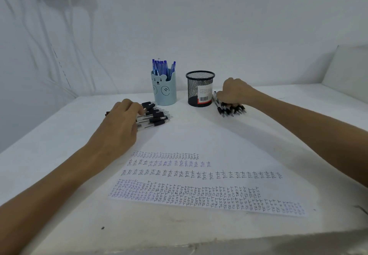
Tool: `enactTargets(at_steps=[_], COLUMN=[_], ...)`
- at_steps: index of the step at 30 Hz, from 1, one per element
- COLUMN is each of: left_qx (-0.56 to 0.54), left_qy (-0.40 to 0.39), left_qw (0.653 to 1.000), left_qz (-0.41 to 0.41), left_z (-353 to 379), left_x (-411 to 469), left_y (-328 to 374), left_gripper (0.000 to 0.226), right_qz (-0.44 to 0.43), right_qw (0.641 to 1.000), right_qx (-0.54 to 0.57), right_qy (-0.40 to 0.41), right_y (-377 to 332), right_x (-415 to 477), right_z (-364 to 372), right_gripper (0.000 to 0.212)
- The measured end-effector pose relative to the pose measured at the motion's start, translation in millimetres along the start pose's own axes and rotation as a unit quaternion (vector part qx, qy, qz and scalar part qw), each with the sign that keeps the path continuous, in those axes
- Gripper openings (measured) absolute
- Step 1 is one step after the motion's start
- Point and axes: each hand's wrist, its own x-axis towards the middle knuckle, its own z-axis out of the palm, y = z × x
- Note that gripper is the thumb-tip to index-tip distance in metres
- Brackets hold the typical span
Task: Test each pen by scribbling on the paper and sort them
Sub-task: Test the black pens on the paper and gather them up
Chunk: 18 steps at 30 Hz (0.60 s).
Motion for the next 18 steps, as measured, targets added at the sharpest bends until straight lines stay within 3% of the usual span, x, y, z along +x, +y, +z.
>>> enactTargets(at_steps=[4, 10, 14, 18], left_qx=[-0.019, -0.144, -0.179, -0.205], left_qy=[0.021, 0.050, 0.051, 0.057], left_qw=[0.999, 0.988, 0.982, 0.977], left_qz=[0.024, 0.008, -0.010, -0.003], left_z=[-1.4, -8.3, -9.3, -10.8], left_x=[1.9, 3.0, 1.6, 1.0], left_y=[4.8, 21.5, 29.1, 34.8], left_gripper=[0.027, 0.016, 0.018, 0.018], right_qz=[-0.014, -0.060, -0.190, -0.360], right_qw=[0.999, 0.979, 0.956, 0.902], right_qx=[-0.040, -0.148, -0.146, -0.147], right_qy=[0.015, 0.131, 0.170, 0.187], right_y=[-1.9, -15.4, -34.2, -50.9], right_x=[-0.4, -18.1, -48.0, -67.0], right_z=[3.4, 11.0, 22.0, 48.2], right_gripper=[0.028, 0.021, 0.033, 0.047])
